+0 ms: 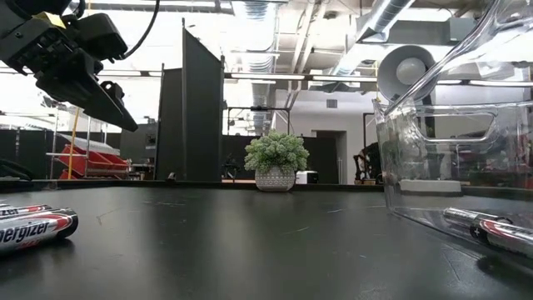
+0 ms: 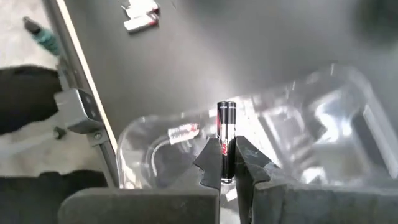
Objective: Sort batteries
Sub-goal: Put the silver battery into the left transparent bin
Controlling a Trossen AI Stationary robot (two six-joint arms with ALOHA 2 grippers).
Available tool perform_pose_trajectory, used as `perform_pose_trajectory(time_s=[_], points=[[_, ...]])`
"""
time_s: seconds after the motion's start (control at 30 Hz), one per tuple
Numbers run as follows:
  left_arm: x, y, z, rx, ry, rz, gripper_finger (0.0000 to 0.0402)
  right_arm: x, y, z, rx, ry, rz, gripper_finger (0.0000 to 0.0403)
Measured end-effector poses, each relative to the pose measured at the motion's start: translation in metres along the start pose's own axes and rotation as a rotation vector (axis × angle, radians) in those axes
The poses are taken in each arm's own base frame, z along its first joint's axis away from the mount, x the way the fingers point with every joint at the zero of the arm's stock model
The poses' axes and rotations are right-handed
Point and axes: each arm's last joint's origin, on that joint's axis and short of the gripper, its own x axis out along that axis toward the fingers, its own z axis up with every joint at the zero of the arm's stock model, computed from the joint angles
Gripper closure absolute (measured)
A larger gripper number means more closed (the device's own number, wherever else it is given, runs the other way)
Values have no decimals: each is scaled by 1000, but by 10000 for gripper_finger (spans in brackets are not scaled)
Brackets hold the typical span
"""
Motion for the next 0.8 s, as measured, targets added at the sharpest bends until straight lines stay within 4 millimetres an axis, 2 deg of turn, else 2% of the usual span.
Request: perform_pose_trajectory(time_s=[0.17, 0.3, 0.5, 0.8], points=[[0, 0, 1, -7, -5, -2, 155, 21, 7, -27, 126, 44, -15, 375], [0, 0, 1, -10, -7, -2, 155, 46, 10, -31, 169, 95, -3, 370], [0, 0, 1, -17, -6, -2, 155, 75, 6, -20, 165, 181, 18, 354], [0, 0, 0, -16, -4, -1, 155, 92, -5, 2, 156, 255, 16, 293]])
